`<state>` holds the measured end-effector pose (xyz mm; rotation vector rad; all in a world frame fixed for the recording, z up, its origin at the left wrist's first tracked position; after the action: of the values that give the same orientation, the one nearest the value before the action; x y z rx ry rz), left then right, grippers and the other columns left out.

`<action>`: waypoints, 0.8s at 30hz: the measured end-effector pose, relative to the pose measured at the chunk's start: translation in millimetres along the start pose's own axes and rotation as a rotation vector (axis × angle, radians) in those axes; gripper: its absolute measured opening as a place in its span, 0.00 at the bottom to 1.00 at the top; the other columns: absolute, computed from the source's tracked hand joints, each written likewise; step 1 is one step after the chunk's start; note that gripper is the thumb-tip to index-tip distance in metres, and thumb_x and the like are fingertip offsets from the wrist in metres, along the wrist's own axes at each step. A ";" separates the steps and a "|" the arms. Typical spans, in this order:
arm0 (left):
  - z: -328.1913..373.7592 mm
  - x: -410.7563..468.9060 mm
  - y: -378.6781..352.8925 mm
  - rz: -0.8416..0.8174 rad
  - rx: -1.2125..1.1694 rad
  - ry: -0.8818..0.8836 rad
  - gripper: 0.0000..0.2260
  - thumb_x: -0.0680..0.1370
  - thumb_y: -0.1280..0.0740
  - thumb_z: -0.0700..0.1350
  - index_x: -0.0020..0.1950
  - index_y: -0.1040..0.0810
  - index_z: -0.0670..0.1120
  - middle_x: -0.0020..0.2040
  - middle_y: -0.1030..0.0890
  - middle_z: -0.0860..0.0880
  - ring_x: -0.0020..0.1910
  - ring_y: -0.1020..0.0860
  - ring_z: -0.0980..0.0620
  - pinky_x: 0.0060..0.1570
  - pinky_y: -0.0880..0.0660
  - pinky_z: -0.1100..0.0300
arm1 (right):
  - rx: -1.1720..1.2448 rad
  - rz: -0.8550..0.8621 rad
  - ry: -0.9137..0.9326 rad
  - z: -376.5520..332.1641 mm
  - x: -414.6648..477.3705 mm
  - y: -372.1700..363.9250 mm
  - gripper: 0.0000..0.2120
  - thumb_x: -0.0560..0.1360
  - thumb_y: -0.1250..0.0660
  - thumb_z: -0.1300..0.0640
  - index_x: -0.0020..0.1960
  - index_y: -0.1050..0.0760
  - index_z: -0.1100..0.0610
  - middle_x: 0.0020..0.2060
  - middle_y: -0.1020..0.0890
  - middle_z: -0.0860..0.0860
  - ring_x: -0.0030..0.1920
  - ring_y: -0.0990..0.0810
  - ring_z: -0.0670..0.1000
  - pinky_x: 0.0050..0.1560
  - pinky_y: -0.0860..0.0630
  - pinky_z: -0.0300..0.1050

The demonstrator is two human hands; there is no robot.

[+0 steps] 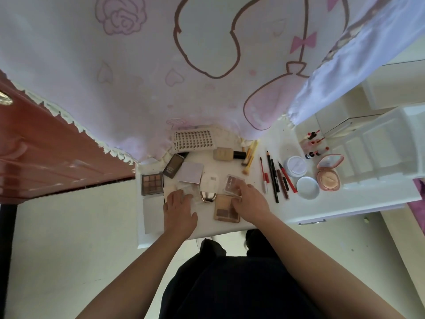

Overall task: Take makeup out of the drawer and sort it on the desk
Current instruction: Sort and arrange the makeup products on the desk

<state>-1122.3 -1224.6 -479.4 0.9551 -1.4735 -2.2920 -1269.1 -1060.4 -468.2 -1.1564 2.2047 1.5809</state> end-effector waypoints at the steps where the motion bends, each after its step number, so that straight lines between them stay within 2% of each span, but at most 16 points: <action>1: -0.2 -0.3 -1.3 -0.002 0.008 -0.007 0.25 0.73 0.31 0.47 0.70 0.29 0.48 0.72 0.34 0.44 0.72 0.40 0.42 0.67 0.38 0.48 | 0.002 0.010 -0.008 0.6 -3.1 -1.4 0.19 0.78 0.39 0.55 0.69 0.34 0.50 0.57 0.23 0.52 0.55 0.22 0.55 0.53 0.24 0.50; 6: -1.1 -1.4 -4.2 0.007 0.043 -0.029 0.26 0.73 0.30 0.48 0.71 0.30 0.49 0.72 0.35 0.46 0.72 0.41 0.43 0.67 0.38 0.48 | 0.005 0.051 -0.023 3.1 -16.9 -6.5 0.18 0.81 0.41 0.50 0.70 0.34 0.53 0.59 0.24 0.53 0.58 0.22 0.56 0.57 0.25 0.52; 10: 1.1 -1.7 -4.7 0.009 0.070 -0.031 0.25 0.75 0.32 0.48 0.71 0.31 0.50 0.73 0.36 0.46 0.73 0.42 0.43 0.68 0.39 0.48 | -0.016 0.055 -0.016 2.9 -17.8 -8.2 0.20 0.81 0.40 0.50 0.71 0.35 0.54 0.61 0.26 0.53 0.57 0.22 0.56 0.54 0.24 0.52; 14: 5.8 -1.4 -5.0 0.014 0.096 -0.022 0.22 0.74 0.32 0.47 0.68 0.27 0.49 0.72 0.35 0.45 0.72 0.40 0.43 0.67 0.37 0.48 | -0.053 0.056 -0.010 1.0 -7.3 -0.8 0.24 0.79 0.38 0.55 0.73 0.39 0.52 0.63 0.31 0.54 0.55 0.22 0.59 0.50 0.25 0.52; 17: 6.5 -1.6 -3.3 0.026 0.100 -0.013 0.20 0.73 0.31 0.46 0.66 0.25 0.49 0.72 0.33 0.44 0.72 0.39 0.42 0.65 0.36 0.47 | -0.102 0.079 0.038 -8.4 2.9 5.4 0.25 0.77 0.37 0.58 0.73 0.37 0.51 0.65 0.33 0.55 0.58 0.24 0.60 0.51 0.26 0.52; 20: 7.1 -1.4 -2.2 0.029 0.099 -0.004 0.20 0.72 0.30 0.45 0.64 0.24 0.49 0.71 0.31 0.44 0.72 0.38 0.42 0.64 0.34 0.47 | -0.130 0.122 0.070 -15.3 13.8 10.9 0.25 0.78 0.35 0.54 0.74 0.36 0.51 0.68 0.34 0.56 0.61 0.25 0.60 0.54 0.25 0.53; 24: 6.8 -0.8 0.2 0.044 0.100 0.017 0.19 0.70 0.28 0.44 0.61 0.21 0.48 0.68 0.28 0.43 0.70 0.34 0.41 0.61 0.31 0.46 | -0.151 0.064 0.075 -13.9 30.5 7.3 0.25 0.81 0.37 0.49 0.75 0.38 0.53 0.68 0.34 0.56 0.61 0.23 0.60 0.54 0.24 0.55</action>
<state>-1126.1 -1219.4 -477.0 0.9558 -1.5994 -2.1924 -1290.9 -1086.2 -474.3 -1.2151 2.2218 1.7857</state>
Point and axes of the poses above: each hand's wrist, its own x-axis towards the middle knuckle, its own y-axis out of the back of the hand, z = x × y, the point moved 10 cm from there along x, towards the middle knuckle
